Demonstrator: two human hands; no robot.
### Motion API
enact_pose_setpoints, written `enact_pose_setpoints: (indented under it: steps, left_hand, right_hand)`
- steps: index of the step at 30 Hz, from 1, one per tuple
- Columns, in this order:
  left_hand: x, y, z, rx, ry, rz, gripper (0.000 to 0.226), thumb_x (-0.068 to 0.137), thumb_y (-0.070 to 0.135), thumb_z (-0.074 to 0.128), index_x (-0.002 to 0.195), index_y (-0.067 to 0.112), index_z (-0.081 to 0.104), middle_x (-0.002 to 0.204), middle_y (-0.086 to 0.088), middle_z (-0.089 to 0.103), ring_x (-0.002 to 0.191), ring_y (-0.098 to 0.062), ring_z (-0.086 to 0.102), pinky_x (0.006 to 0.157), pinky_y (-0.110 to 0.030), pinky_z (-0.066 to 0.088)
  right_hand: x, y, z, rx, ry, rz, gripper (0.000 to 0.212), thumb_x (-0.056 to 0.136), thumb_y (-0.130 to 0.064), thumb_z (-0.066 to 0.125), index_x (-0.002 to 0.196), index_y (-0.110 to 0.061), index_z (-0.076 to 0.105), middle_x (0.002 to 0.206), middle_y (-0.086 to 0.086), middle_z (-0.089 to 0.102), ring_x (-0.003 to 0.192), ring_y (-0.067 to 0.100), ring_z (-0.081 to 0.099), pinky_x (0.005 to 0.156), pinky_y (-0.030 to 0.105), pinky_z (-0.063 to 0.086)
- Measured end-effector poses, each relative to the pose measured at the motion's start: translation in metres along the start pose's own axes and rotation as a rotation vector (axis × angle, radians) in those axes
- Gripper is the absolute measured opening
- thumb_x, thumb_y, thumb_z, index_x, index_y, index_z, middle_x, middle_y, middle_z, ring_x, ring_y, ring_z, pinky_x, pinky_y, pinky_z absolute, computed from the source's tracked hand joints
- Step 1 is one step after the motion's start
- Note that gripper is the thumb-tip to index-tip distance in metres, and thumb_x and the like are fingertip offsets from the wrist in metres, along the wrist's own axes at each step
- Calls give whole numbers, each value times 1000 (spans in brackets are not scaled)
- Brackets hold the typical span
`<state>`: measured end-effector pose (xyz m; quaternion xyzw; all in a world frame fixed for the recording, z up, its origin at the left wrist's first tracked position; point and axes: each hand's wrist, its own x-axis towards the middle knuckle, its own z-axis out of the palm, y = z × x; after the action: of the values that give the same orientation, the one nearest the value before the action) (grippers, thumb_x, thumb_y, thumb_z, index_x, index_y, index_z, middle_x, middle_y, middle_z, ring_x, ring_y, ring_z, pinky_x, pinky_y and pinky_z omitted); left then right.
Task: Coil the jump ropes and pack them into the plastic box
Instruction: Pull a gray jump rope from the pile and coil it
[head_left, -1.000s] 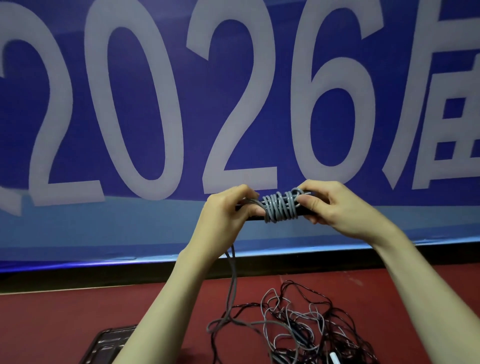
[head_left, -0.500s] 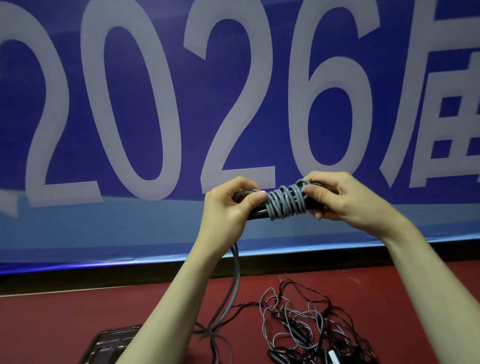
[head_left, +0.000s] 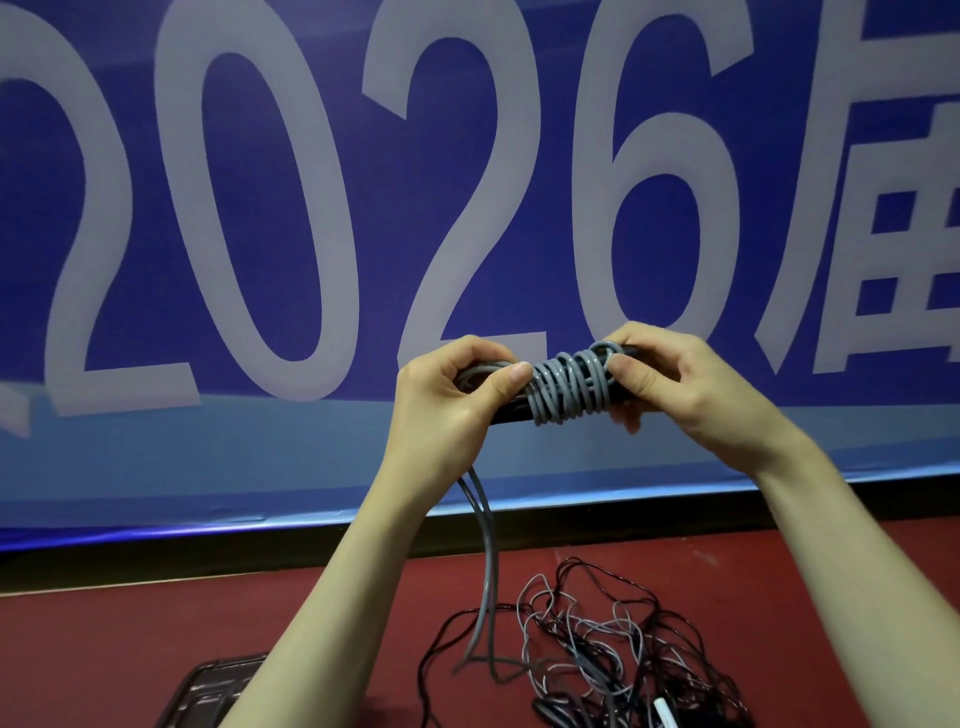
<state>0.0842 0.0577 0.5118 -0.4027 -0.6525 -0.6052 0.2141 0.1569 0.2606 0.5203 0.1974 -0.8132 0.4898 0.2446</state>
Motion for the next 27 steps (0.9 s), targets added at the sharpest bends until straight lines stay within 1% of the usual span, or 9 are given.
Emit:
enact_pose_setpoints:
  steps: [2, 4, 7, 10, 12, 16, 21, 23, 27]
  left_hand:
    - [1, 1, -3, 9, -38, 22, 10, 84, 11, 71, 77, 17, 68, 71, 8, 68, 69, -9, 66, 71, -26, 55]
    - [0, 0, -4, 18, -79, 25, 9, 84, 12, 71, 78, 17, 68, 71, 8, 68, 69, -11, 65, 73, -35, 58]
    - [0, -2, -4, 30, -97, 4, 8, 85, 13, 71, 78, 15, 68, 70, 4, 67, 68, -12, 64, 73, -41, 57]
    - [0, -5, -5, 39, -90, -26, 7, 84, 16, 72, 78, 13, 69, 70, -1, 68, 67, -16, 64, 73, -46, 57]
    - [1, -6, -8, 35, -73, -42, 8, 84, 16, 72, 77, 14, 69, 69, 0, 68, 68, -18, 65, 74, -49, 56]
    - [2, -5, -15, 63, -92, -21, 11, 79, 27, 73, 78, 16, 70, 73, -7, 69, 73, -33, 67, 72, -56, 55]
    - [2, -3, -19, 86, -113, -20, 15, 78, 29, 71, 79, 14, 70, 74, -6, 70, 74, -31, 68, 72, -55, 55]
    - [3, -3, -19, 94, -108, -15, 14, 78, 29, 70, 79, 15, 69, 73, -5, 69, 74, -31, 67, 73, -55, 55]
    - [4, -2, -19, 95, -101, -13, 12, 76, 29, 71, 76, 18, 69, 70, 1, 68, 71, -26, 66, 74, -52, 56]
  right_hand:
    - [1, 2, 1, 155, 12, 18, 28, 87, -23, 61, 104, -3, 50, 95, 7, 61, 79, 17, 61, 62, 30, 52]
    - [1, 4, 0, 288, -5, 36, 38, 79, -18, 65, 111, -12, 45, 105, 8, 59, 83, 19, 61, 59, 32, 50]
    - [0, 4, 2, 221, -112, 51, 59, 70, -24, 77, 123, -29, 51, 114, 8, 59, 87, 20, 62, 62, 32, 51]
    - [1, 2, 13, 140, -111, 46, 68, 69, -14, 86, 125, -37, 56, 116, 11, 57, 89, 21, 66, 66, 29, 54]
    - [2, 0, 19, 184, -70, 43, 66, 65, -11, 83, 123, -33, 61, 111, 13, 58, 84, 19, 67, 64, 28, 55]
    - [2, -2, 26, 214, -84, 47, 53, 68, -1, 80, 116, -20, 67, 95, 7, 65, 81, 18, 68, 65, 28, 55]
    - [4, -1, 33, 214, -63, 7, 39, 72, 8, 76, 105, -9, 66, 88, 14, 63, 74, 23, 66, 63, 29, 55]
    - [5, 1, 35, 215, -45, -1, 39, 73, 9, 76, 105, -8, 63, 82, 9, 62, 69, 22, 64, 61, 31, 54]
    - [7, 3, 36, 234, -17, -5, 34, 70, -1, 70, 101, -9, 58, 70, -2, 60, 58, 16, 59, 53, 28, 49]
